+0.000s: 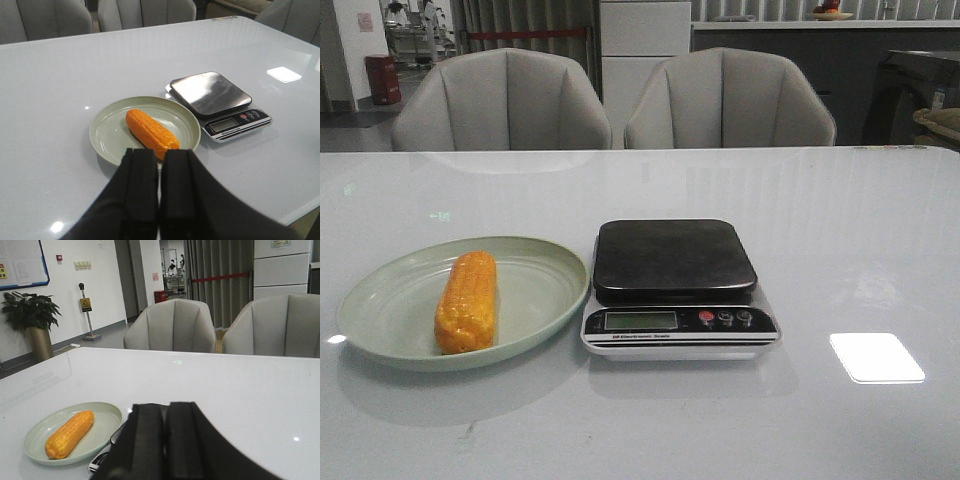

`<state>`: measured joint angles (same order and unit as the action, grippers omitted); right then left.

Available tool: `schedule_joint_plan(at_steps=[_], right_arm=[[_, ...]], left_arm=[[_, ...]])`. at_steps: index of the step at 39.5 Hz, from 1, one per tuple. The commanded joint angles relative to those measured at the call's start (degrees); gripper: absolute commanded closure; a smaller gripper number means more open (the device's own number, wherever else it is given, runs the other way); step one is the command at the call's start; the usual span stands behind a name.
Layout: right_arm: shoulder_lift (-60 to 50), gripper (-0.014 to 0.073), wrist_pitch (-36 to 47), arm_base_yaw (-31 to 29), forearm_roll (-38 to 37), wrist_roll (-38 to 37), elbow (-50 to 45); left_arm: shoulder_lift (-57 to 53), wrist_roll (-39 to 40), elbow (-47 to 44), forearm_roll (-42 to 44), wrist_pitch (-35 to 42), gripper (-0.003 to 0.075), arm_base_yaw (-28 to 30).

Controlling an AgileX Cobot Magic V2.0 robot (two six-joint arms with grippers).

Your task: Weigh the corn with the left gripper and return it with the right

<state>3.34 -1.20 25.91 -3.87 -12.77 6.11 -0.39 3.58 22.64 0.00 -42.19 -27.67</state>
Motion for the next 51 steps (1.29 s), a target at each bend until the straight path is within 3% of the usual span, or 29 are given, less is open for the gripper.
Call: schedule_joint_plan(at_steps=[1, 24, 31, 36, 51], right_arm=[[1.15, 0.0438, 4.25, -0.18, -0.58, 0.45, 2.10], [1.15, 0.0438, 4.25, -0.18, -0.58, 0.45, 2.10], [1.15, 0.0438, 4.25, -0.18, -0.58, 0.45, 2.10], [1.15, 0.0438, 4.25, -0.18, -0.58, 0.45, 2.10], [1.15, 0.0438, 4.25, -0.18, -0.58, 0.45, 2.10]], left_arm=[[-0.37, 0.03, 1.34, 0.00, 4.82, 0.0606, 0.02], [-0.37, 0.03, 1.19, 0.86, 4.82, 0.0606, 0.02], [-0.37, 0.03, -3.14, 6.60, 17.33, 0.0606, 0.73], [-0.37, 0.03, -7.75, 7.72, 26.18, 0.0606, 4.75], [-1.26, 0.03, -19.17, 7.53, 35.97, 0.0606, 22.52]])
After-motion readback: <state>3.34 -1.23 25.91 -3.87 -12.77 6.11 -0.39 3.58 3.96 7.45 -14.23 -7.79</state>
